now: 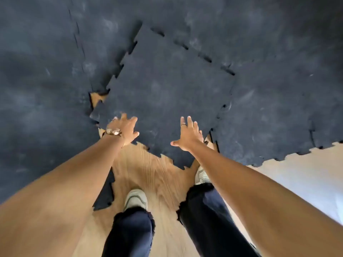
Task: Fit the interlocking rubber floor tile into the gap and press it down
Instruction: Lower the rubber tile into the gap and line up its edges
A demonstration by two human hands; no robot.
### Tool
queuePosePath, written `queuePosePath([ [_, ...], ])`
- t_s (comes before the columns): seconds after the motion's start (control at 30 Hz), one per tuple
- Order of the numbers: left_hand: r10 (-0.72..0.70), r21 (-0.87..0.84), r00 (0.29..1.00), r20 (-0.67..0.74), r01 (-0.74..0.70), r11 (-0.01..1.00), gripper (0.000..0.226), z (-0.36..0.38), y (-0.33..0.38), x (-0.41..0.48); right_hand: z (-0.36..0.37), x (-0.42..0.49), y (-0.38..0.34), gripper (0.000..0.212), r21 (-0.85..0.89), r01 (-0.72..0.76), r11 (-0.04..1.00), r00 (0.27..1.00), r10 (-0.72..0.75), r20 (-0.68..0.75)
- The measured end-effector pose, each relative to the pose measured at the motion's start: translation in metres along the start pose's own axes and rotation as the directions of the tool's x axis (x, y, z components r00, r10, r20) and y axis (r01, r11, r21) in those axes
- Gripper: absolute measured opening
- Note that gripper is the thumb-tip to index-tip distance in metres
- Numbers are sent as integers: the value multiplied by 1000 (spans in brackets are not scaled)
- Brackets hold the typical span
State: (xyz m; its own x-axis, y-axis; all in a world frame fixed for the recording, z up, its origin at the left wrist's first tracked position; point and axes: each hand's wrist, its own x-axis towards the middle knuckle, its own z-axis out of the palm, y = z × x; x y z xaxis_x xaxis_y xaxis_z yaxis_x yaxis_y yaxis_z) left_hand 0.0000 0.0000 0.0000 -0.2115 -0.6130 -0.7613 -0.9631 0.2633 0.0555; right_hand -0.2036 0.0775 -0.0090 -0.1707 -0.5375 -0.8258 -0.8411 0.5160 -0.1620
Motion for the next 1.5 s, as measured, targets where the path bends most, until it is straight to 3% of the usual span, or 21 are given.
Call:
queuePosePath([
  [0.1, -68, -29, 998, -18, 67, 997, 71, 35, 13, 53, 33, 50, 5, 123, -222, 42, 974, 999, -48, -19],
  [0.27, -101, -112, 991, -83, 91, 989, 106, 78, 48, 110, 73, 98, 25, 141, -337, 9, 941, 994, -45, -98],
  [0.4, -108, -175, 981, -164, 79, 981, 107, 95, 52, 121, 105, 115, 31, 145, -330, -53, 943, 961, -42, -273],
  [0.57, -131, -12, 981, -141, 131, 991, 107, 91, 55, 129, 116, 121, 31, 137, -267, -60, 962, 921, -50, -387],
  [0.67, -136, -10, 988, -75, 136, 991, 101, 89, 56, 130, 122, 128, 25, 139, -203, -40, 978, 884, -60, -464],
  [0.73, -137, -4, 988, -64, 137, 991, 101, 87, 54, 130, 115, 125, 26, 130, -199, -41, 979, 899, -51, -436],
  [0.83, -131, -21, 989, -69, 130, 991, 102, 85, 56, 131, 94, 125, 25, 150, -252, 6, 968, 936, -94, -338],
  [0.93, -128, -16, 988, -85, 127, 992, 104, 79, 58, 124, 82, 116, 27, 135, -272, 25, 962, 980, -77, -182],
  [1.0, -90, 48, 988, -129, 97, 994, 105, 70, 54, 119, 81, 114, 24, 132, -231, 9, 973, 977, -58, -207],
  [1.13, 115, 308, 963, -243, -36, 951, 101, 46, 29, 109, 86, 108, 23, 126, -136, -5, 991, 962, -33, -270],
  [1.2, 109, 209, 905, -412, -22, 978, 91, 34, 10, 112, 87, 108, 26, 129, -117, 5, 993, 956, -39, -290],
  [1.3, -30, -58, 757, -653, -10, 998, 88, 26, -24, 130, 92, 107, 27, 131, -89, 25, 996, 948, -52, -313],
  [1.33, -131, -139, 756, -641, 54, 989, 99, 27, -33, 138, 94, 106, 29, 131, -67, 35, 997, 942, -55, -332],
  [1.4, -370, -311, 800, -471, 242, 919, 127, 30, -45, 146, 99, 104, 36, 132, 1, 24, 1000, 918, -22, -395],
  [1.43, -438, -370, 810, -391, 297, 880, 134, 33, -48, 150, 103, 102, 42, 134, 66, -13, 998, 902, 40, -429],
  [1.5, -465, -418, 807, -364, 304, 856, 136, 37, -48, 151, 115, 95, 55, 146, 273, -151, 950, 860, 262, -437],
])
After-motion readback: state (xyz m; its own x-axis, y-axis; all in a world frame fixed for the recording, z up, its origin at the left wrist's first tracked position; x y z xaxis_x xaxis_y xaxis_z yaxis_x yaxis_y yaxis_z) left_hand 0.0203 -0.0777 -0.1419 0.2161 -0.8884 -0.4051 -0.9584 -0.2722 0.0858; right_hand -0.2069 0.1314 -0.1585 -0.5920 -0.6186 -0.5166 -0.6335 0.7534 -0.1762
